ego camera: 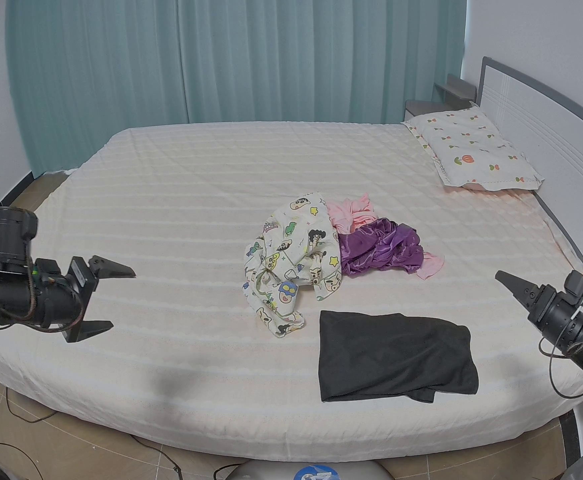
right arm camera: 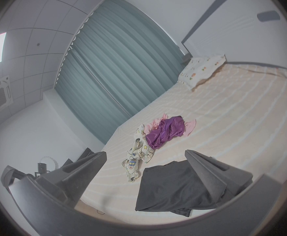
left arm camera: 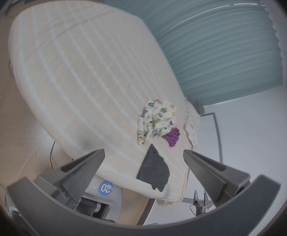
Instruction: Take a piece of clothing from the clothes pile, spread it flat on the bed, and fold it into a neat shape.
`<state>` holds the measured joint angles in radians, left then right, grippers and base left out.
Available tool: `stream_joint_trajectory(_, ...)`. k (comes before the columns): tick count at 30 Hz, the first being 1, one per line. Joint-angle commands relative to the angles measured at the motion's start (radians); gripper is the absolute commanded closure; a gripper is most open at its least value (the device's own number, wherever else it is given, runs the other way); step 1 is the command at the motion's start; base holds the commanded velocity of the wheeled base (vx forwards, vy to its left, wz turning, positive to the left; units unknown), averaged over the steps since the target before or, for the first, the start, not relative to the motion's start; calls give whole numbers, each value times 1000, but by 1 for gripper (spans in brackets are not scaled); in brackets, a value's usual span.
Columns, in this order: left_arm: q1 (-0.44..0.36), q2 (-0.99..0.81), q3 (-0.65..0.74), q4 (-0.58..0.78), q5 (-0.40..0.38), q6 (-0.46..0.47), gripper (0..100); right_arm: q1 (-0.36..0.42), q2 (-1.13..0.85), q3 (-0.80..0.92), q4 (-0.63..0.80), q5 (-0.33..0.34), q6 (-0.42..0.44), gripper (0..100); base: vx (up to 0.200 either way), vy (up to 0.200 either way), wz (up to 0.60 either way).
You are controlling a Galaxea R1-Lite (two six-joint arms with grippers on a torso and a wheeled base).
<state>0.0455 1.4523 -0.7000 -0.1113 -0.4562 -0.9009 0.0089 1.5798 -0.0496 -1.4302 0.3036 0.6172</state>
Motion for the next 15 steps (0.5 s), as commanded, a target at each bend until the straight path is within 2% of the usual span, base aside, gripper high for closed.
stream_joint_trajectory(1, -15, -512, 143, 7, 37, 28, 0, -38, -489, 48, 278, -26, -113, 0, 0, 0, 0)
stream_joint_trajectory(5, -15, -635, 197, 18, 68, 71, 0, -41, -682, 7, 517, -28, -143, 0, 0, 0, 0)
stream_joint_trajectory(9, -15, -753, 264, 32, 85, 165, 0, -40, -879, -61, 768, -28, -171, 0, 0, 0, 0)
stream_joint_trajectory(10, -15, -810, 293, 36, 88, 206, 0, -38, -965, -101, 907, -28, -188, 0, 0, 0, 0)
stream_joint_trajectory(12, -15, -869, 313, 48, 90, 246, 0, -30, -1044, -142, 1059, -28, -203, 0, 0, 0, 0)
stream_joint_trajectory(13, -15, -869, 313, 48, 90, 246, 0, -30, -1044, -142, 1059, -28, -203, 0, 0, 0, 0)
stream_joint_trajectory(14, -12, -940, 320, 84, 91, 286, 0, -29, -1129, -174, 1208, -29, -238, 0, 0, 0, 0)
stream_joint_trajectory(15, -12, -940, 320, 84, 91, 286, 0, -29, -1129, -174, 1208, -29, -238, 0, 0, 0, 0)
